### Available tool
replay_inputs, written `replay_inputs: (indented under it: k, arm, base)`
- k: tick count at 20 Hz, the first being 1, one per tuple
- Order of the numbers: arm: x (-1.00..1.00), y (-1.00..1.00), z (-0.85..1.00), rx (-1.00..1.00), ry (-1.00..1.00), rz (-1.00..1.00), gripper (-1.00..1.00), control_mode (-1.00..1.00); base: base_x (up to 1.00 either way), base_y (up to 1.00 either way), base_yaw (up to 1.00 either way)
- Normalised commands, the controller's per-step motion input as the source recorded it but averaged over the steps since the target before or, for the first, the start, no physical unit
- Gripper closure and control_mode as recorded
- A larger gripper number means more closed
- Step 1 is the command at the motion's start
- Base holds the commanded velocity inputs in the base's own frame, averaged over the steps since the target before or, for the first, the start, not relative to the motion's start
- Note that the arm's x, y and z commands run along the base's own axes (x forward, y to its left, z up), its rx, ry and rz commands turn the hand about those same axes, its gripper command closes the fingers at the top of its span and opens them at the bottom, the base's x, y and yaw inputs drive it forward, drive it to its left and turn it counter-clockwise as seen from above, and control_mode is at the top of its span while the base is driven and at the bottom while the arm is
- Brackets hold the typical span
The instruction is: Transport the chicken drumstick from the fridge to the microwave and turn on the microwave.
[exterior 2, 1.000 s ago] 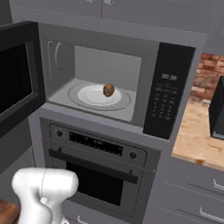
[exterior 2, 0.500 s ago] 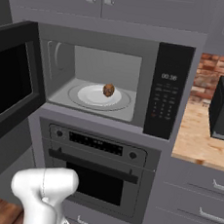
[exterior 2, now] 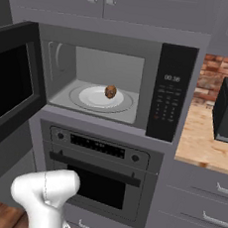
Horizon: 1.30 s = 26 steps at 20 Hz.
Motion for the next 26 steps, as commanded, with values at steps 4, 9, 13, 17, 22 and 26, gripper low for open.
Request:
replay_inputs:
  k: [4, 9, 13, 17, 22, 26]
  arm:
    - [0.0, -0.38, 0.23, 0.0, 0.0, -0.03, 1.0, -1.0]
    - [0.0, -0.43, 0.32, 0.04, -0.01, -0.03, 1.0, -1.0]
    - [0.0, -0.49, 0.38, 0.12, 0.0, -0.01, 1.0, -1.0]
    - [0.0, -0.47, 0.37, 0.14, 0.0, 0.0, 1.0, -1.0]
    - [0.0, -0.45, 0.28, 0.14, 0.0, 0.0, 1.0, -1.0]
    - [0.0, -0.45, 0.2, 0.13, 0.0, 0.0, 1.0, -1.0]
  base:
    - [0.0, 0.0, 0.0]
    - [0.0, 0.0, 0.0]
    - [0.0, 0.0, 0.0]
    - [0.0, 0.0, 0.0]
    - [0.0, 0.0, 0.0]
    - [0.0, 0.0, 0.0]
